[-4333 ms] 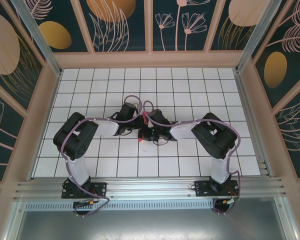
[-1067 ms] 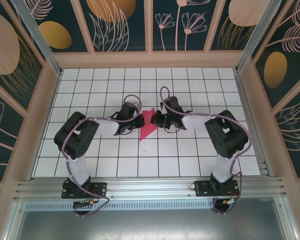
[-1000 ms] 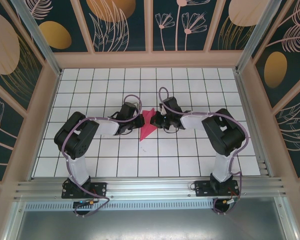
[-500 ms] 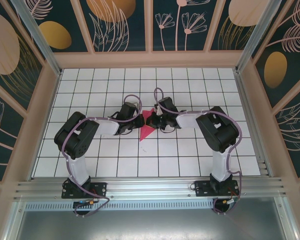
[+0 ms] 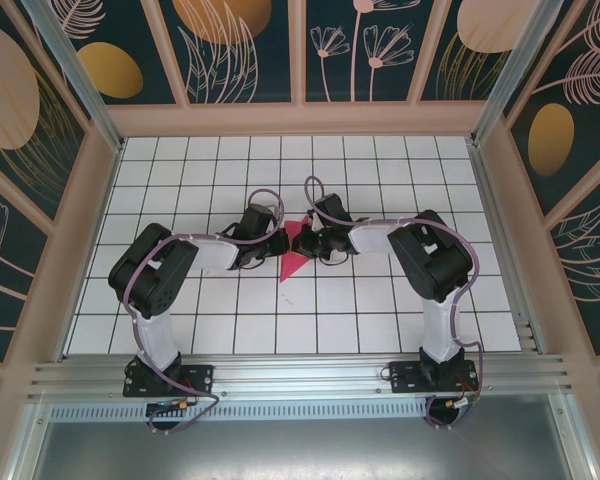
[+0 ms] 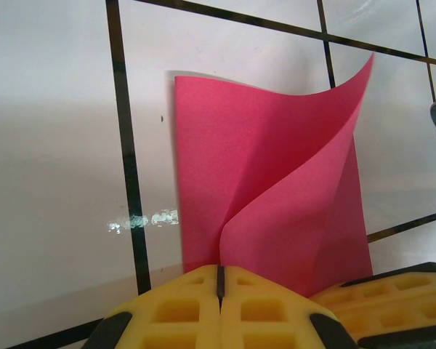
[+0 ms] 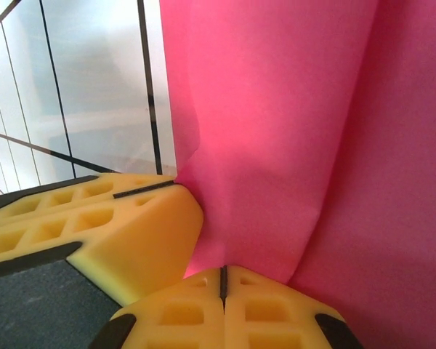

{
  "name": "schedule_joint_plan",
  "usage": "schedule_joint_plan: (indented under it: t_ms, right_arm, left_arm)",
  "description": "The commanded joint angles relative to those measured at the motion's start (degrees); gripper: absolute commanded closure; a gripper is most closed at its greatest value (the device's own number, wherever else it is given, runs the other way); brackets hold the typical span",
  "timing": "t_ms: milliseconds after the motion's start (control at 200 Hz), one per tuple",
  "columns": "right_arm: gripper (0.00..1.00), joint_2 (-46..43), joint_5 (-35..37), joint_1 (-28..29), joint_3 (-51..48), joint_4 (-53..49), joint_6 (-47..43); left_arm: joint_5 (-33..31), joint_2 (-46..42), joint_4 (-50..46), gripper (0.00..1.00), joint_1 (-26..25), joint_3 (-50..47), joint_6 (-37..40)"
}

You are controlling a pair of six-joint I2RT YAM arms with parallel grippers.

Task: Fold a paper plane with a square sheet of paper (pick it up from the middle)
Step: Fourth fold the wing at the center of the table.

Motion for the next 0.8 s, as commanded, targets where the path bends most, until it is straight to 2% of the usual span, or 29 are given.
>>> schedule_joint_plan:
  t_ms: [0, 390, 530, 661, 796]
  right_arm:
    - [0.96, -2.3, 0.4, -1.4, 2.9, -0.5, -2.4]
    - [0.97, 5.2, 1.3, -3.4, 2.2, -0.7, -1.5]
    - [0.96, 3.3, 1.9, -4.0, 3.8, -2.7, -2.2]
    - [0.96, 0.5, -0.6, -4.2, 6.9, -3.2, -3.1]
    - [0.96, 0.9, -0.7, -4.3, 9.2, -3.8, -4.1]
  left_arm:
    - [-0.8, 2.8, -6.8, 1.0, -0.4, -1.0, 1.0]
    - [-0.9, 3.1, -7.2, 1.0, -0.4, -0.9, 1.2]
    - [-1.2, 2.9, -7.7, 1.0, -0.4, -1.0, 1.5]
    - [-1.4, 3.0, -7.8, 1.0, -0.4, -1.0, 1.7]
    - [-1.4, 3.0, -7.9, 1.0, -0.4, -0.8, 1.6]
